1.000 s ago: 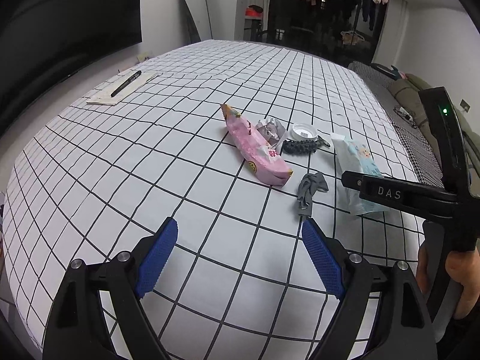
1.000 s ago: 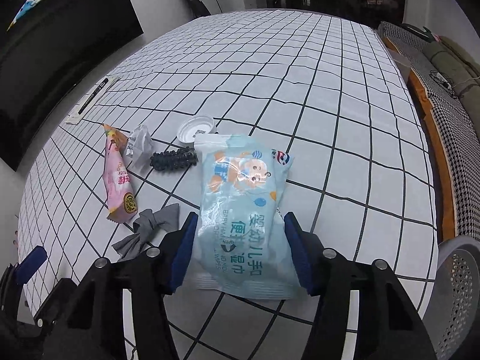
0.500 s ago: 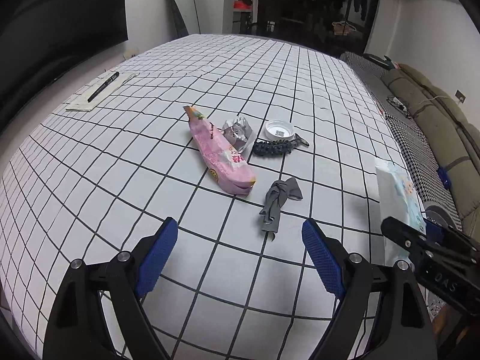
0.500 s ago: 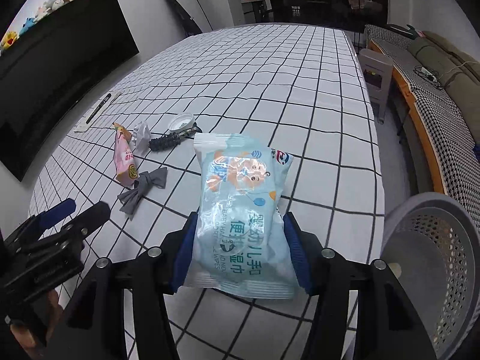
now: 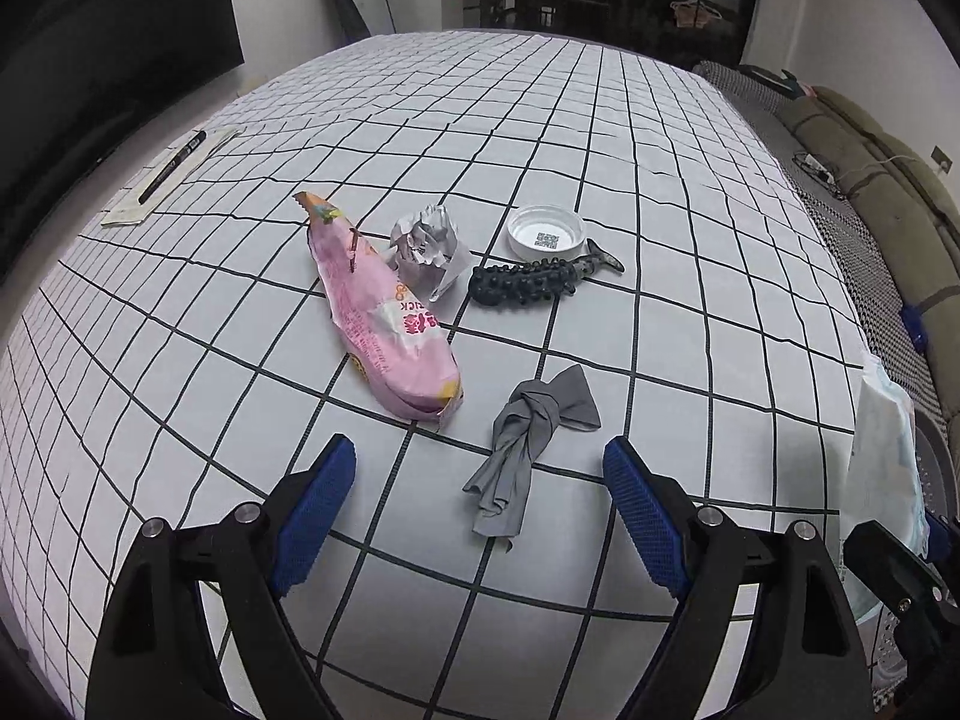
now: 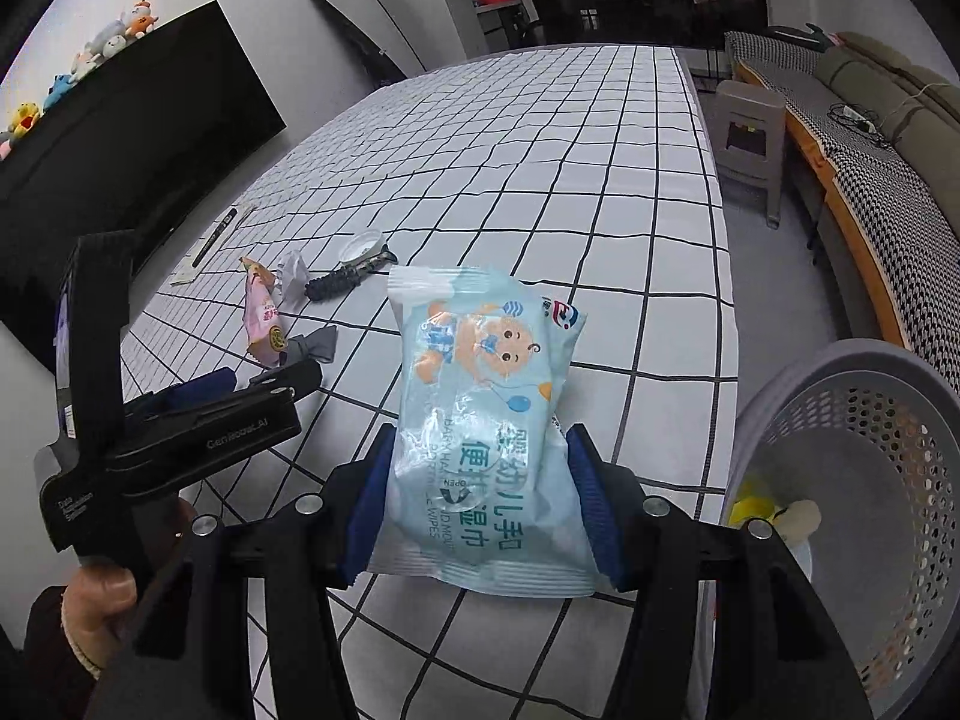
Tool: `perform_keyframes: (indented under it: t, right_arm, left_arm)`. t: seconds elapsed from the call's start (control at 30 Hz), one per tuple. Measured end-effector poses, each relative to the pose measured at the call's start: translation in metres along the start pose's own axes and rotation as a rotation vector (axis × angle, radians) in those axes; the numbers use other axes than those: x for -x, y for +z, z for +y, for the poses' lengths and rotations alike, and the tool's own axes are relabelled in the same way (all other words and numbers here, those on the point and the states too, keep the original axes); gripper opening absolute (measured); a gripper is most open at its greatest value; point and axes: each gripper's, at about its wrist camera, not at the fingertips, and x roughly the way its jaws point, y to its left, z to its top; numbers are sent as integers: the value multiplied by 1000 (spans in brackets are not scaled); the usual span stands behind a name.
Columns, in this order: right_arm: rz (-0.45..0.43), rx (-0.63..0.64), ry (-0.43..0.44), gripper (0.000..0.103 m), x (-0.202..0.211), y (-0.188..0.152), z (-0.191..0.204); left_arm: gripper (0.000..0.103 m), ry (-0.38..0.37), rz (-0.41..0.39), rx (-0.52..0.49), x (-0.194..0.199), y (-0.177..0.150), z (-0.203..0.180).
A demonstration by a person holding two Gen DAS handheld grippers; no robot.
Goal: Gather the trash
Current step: 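Close the left tool on the grey cloth while the right tool holds the wipe pack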
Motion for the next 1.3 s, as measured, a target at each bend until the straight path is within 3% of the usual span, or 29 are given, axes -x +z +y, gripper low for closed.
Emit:
perform_keyframes:
  t: [0.17, 0.27, 0.33, 0.63, 1.03, 1.3]
  right_arm:
    - [0, -15, 7, 55, 1, -2, -6]
    - [-2, -26, 10, 55, 2, -3, -9]
    - [-4, -31, 10, 55, 3, -5, -11]
    - [-11, -55, -7, 55, 16, -16, -20]
    - [-54, -109, -55, 55, 52, -43, -40]
    - [-68, -115, -58, 55, 66, -55, -41]
  left_arm:
    - [64, -6, -3, -13, -3, 3, -6]
    - [44, -20, -11, -26, 0, 2, -12]
    - [20, -37, -14, -38, 3, -1, -16]
    - [17, -81, -35, -35, 26, -21, -24]
    - [17, -151, -98, -105, 70, -45, -55]
    - [17, -144, -67, -123, 69, -63, -56]
